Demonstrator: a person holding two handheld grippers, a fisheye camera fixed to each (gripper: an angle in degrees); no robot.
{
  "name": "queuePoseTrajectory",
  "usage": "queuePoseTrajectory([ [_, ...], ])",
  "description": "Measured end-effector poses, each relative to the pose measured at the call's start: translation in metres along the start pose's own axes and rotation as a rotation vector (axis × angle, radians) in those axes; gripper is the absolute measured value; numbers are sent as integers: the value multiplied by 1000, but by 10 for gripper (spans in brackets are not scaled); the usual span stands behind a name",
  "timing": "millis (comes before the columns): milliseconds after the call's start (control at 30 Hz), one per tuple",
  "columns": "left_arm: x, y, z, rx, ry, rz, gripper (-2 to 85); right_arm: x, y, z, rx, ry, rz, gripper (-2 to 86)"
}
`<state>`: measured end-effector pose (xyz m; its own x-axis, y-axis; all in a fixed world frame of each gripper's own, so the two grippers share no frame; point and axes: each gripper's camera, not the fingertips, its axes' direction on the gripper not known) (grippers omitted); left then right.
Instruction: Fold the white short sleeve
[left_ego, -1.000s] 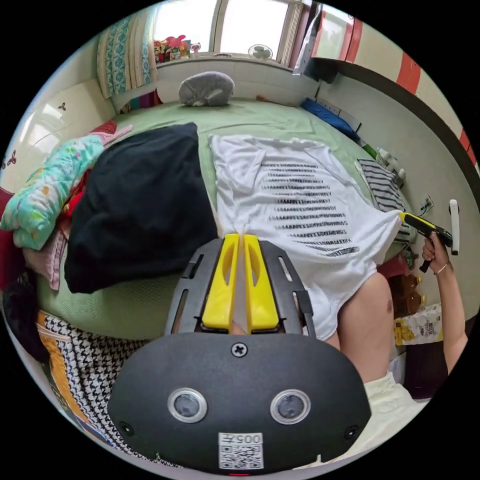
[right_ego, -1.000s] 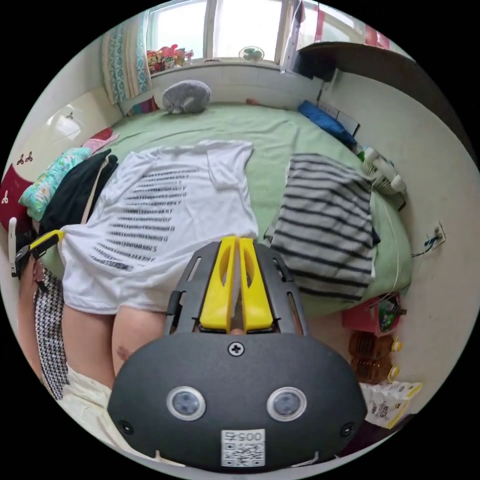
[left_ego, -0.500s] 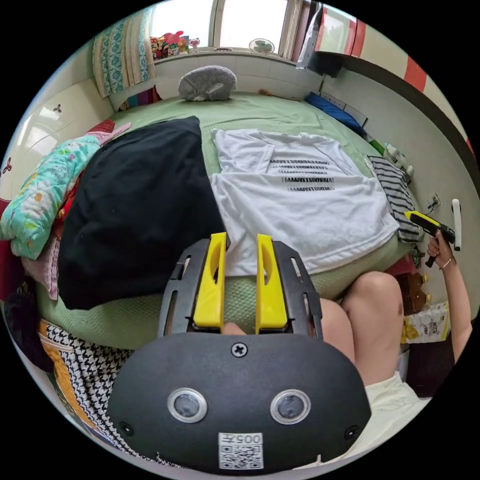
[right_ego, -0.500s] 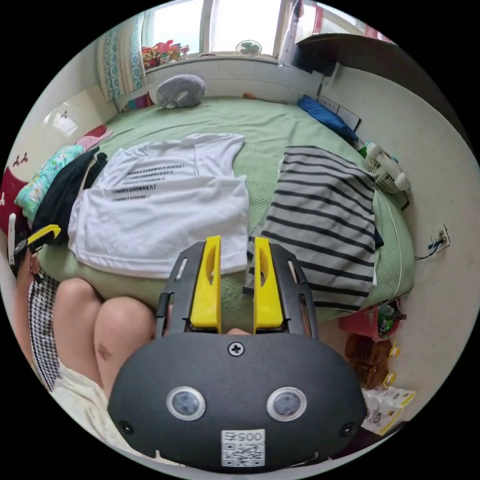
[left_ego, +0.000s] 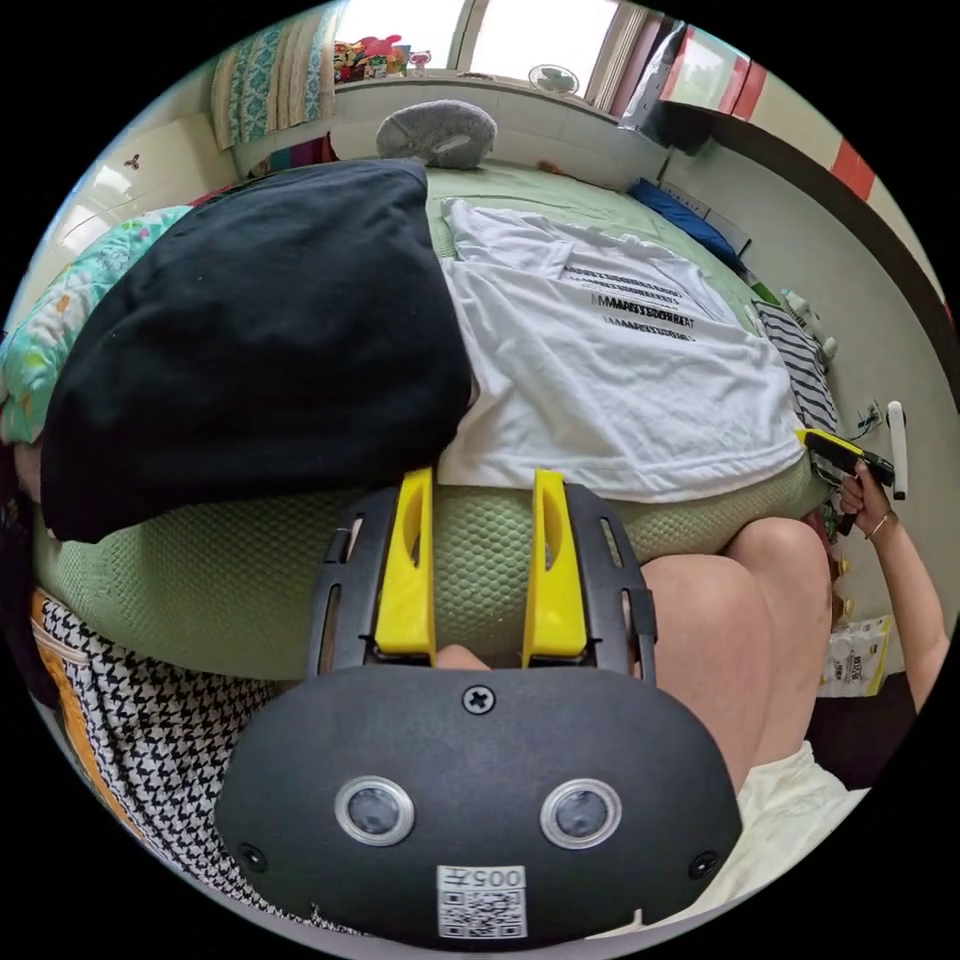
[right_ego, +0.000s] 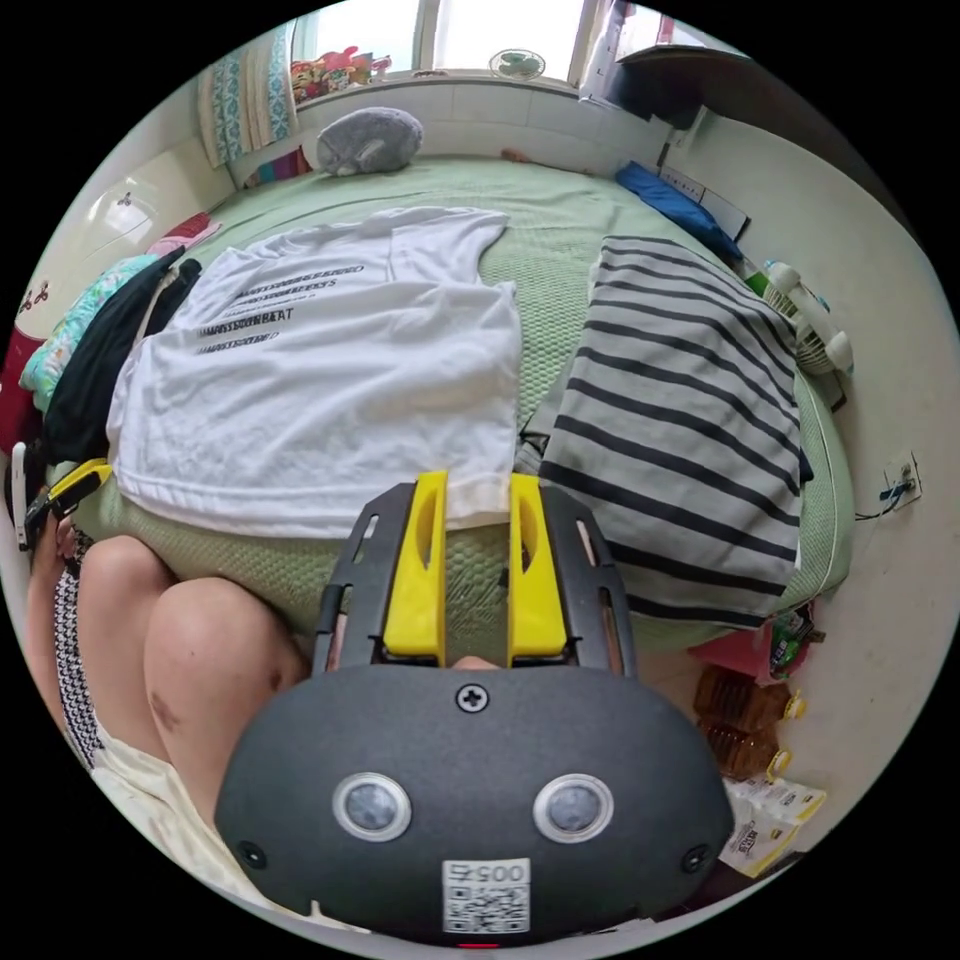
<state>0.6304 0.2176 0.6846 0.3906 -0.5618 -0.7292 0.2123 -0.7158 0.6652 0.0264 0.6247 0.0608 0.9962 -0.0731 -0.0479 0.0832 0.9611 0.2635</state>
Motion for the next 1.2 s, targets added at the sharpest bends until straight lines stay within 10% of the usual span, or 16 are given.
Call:
queuePoseTrajectory([
  [1200, -22, 157, -351, 276, 197, 7, 20, 34, 235, -271, 259, -200, 198, -12],
])
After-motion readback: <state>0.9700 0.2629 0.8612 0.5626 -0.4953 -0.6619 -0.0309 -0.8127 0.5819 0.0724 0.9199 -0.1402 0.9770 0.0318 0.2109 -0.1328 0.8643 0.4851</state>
